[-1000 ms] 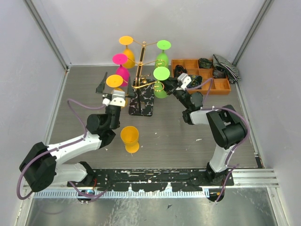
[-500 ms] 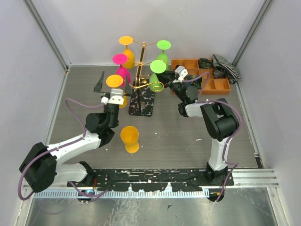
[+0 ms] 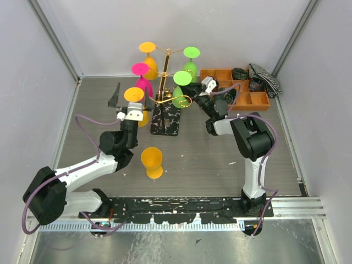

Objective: Place the wine glass upside down on the wine glass rack

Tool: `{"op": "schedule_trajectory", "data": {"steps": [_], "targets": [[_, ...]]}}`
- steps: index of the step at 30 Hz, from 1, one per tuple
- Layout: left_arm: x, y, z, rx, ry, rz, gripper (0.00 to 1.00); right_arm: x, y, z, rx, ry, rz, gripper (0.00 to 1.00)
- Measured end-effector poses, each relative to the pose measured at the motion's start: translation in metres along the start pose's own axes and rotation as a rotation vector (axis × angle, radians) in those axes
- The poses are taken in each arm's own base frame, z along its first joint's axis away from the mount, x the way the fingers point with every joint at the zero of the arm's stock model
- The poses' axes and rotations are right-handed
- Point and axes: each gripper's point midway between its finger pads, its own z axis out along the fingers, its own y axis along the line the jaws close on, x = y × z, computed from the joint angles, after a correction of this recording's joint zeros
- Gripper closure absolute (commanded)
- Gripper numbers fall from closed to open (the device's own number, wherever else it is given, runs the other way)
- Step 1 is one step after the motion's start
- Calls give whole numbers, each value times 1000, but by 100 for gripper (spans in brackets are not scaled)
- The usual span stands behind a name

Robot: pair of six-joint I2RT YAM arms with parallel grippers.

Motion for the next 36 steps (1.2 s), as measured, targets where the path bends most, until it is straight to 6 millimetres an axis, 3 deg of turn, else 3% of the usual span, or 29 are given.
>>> {"op": "schedule_trajectory", "data": {"steps": [9,25,36], "targets": [[1,2,1,-4,1,1,2,9,0,2,8,7,10,99],[4,3,1,-7,7,6,2,15,-18,10,103,-19,9,99],[10,-2,1,11,24,12,2,15,-42,4,238,-22,-57,99]]}}
